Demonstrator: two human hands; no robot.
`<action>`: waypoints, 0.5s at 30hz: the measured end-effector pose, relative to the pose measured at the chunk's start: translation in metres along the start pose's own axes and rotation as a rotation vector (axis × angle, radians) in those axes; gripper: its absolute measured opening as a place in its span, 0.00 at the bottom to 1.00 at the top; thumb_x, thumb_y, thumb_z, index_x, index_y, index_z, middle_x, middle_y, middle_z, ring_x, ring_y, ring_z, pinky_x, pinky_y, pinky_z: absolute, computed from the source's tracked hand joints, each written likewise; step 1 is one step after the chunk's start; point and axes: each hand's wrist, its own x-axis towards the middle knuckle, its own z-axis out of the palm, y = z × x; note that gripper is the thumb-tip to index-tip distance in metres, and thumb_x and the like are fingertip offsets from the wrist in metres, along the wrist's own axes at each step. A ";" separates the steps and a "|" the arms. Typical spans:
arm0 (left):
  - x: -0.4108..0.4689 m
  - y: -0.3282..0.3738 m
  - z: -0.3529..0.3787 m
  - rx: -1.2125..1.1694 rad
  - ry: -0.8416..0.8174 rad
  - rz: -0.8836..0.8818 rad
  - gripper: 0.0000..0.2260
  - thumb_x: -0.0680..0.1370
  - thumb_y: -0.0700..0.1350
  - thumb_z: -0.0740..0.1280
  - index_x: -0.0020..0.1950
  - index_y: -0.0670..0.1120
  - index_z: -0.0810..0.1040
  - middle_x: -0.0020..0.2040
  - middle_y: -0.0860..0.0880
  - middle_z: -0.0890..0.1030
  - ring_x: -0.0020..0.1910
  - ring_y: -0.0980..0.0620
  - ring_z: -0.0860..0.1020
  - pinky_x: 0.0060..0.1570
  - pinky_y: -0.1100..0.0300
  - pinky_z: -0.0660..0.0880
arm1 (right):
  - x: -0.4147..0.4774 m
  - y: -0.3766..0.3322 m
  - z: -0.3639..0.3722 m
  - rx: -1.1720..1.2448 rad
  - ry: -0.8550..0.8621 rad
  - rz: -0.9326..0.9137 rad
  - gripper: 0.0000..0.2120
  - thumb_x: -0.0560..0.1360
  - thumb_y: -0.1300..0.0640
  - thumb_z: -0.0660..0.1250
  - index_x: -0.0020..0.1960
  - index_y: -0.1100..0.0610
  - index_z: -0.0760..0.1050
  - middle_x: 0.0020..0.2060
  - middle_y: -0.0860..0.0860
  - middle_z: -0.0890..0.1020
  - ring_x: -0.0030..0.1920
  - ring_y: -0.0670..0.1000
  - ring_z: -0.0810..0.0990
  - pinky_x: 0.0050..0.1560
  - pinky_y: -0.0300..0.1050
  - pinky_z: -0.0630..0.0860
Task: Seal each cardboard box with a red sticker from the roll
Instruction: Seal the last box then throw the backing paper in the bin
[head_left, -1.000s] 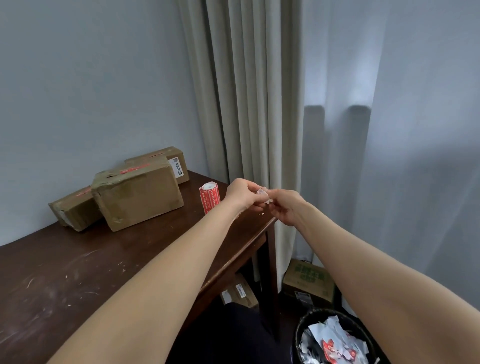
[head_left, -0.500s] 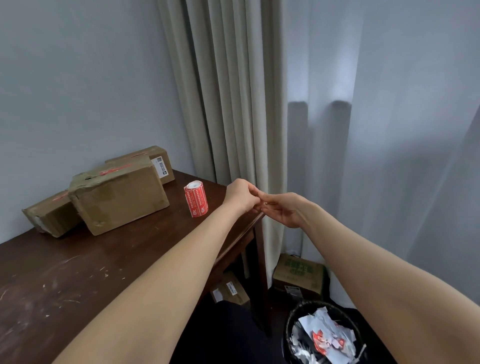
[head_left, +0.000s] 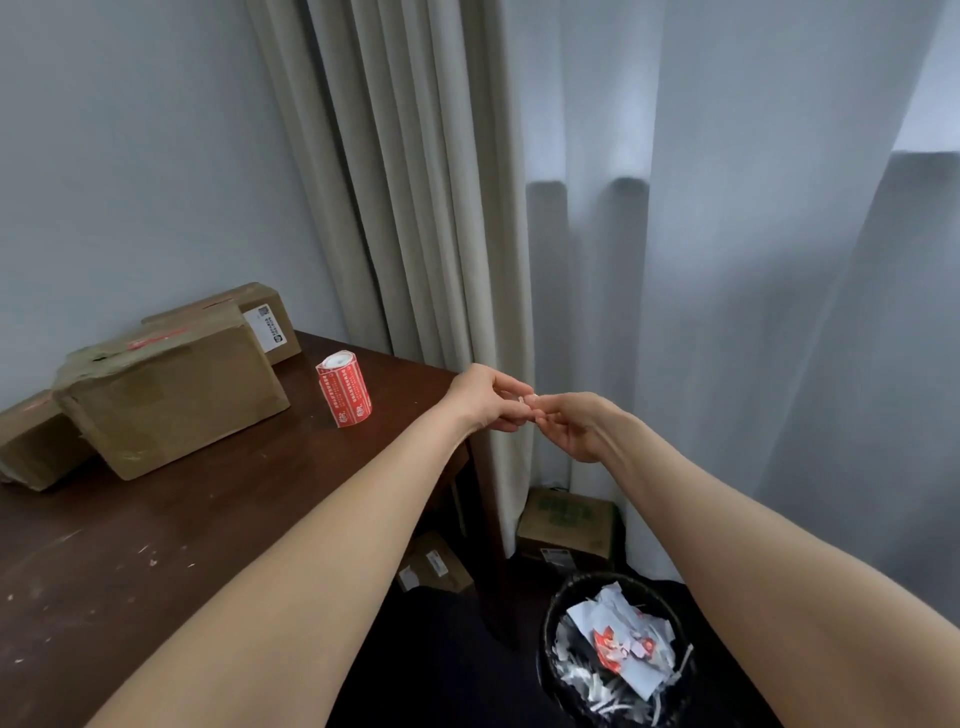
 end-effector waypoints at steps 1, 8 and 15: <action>0.001 -0.001 0.004 0.013 -0.006 0.003 0.14 0.71 0.32 0.73 0.56 0.37 0.81 0.37 0.45 0.80 0.35 0.52 0.81 0.39 0.64 0.80 | 0.000 0.002 -0.006 0.003 -0.004 0.023 0.04 0.75 0.62 0.71 0.44 0.63 0.80 0.31 0.53 0.81 0.24 0.42 0.78 0.29 0.30 0.78; 0.008 -0.008 0.033 0.094 -0.008 -0.058 0.06 0.71 0.34 0.73 0.47 0.36 0.81 0.36 0.40 0.81 0.34 0.47 0.81 0.41 0.58 0.82 | 0.002 0.022 -0.033 0.011 -0.027 0.095 0.08 0.76 0.55 0.70 0.46 0.61 0.79 0.28 0.50 0.79 0.24 0.42 0.77 0.27 0.29 0.76; 0.014 -0.024 0.064 0.278 -0.019 -0.091 0.06 0.74 0.36 0.70 0.38 0.43 0.80 0.33 0.44 0.80 0.33 0.48 0.79 0.43 0.57 0.81 | 0.005 0.048 -0.055 0.096 -0.047 0.142 0.11 0.74 0.53 0.71 0.46 0.62 0.79 0.32 0.53 0.83 0.27 0.44 0.81 0.30 0.32 0.79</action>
